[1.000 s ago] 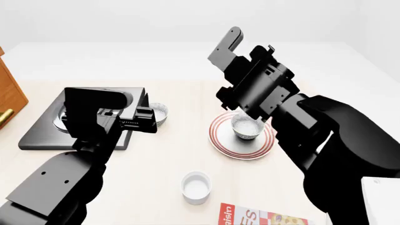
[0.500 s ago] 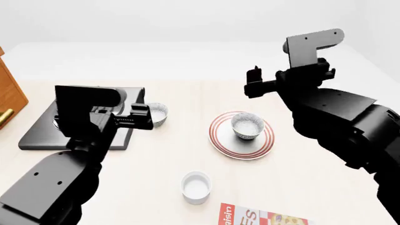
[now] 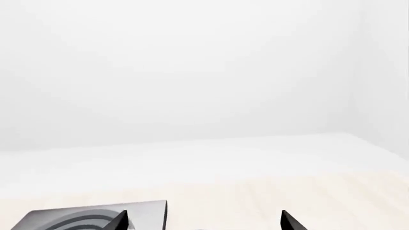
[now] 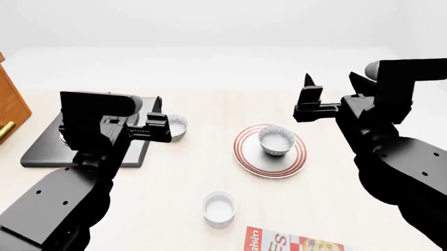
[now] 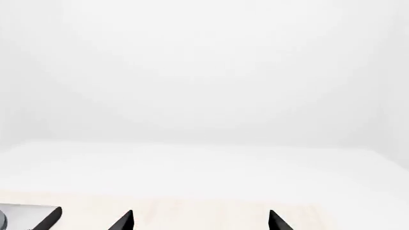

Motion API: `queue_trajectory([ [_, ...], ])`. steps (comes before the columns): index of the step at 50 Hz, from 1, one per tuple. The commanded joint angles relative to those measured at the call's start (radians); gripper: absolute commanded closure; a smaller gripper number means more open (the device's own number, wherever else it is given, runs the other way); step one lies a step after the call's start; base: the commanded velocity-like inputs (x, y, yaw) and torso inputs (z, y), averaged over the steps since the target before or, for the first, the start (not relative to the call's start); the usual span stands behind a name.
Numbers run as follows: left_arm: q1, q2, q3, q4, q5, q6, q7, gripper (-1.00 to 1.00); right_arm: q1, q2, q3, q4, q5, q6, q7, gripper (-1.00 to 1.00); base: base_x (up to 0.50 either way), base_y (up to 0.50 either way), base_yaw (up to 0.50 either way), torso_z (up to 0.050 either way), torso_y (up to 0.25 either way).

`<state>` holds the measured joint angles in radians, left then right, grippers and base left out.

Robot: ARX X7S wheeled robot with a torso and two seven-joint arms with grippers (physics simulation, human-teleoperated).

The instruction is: Pick the akita bowl next to the cookies box and place it on the plate.

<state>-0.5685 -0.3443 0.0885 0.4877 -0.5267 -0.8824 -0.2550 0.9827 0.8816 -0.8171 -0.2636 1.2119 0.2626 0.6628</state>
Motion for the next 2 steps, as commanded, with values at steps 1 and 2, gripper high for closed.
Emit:
queue_trajectory([
  [1,-0.013,-0.004,0.004,0.011,-0.007,-0.016,-0.01,-1.0,-0.048,0.059,0.028,-0.113,0.008,-0.048,0.019,-1.0,0.0,0.0,0.0,0.0,0.0],
  [2,-0.013,-0.004,0.004,0.012,-0.008,-0.018,-0.01,-1.0,-0.048,0.062,0.03,-0.118,0.009,-0.05,0.019,-1.0,0.0,0.0,0.0,0.0,0.0],
])
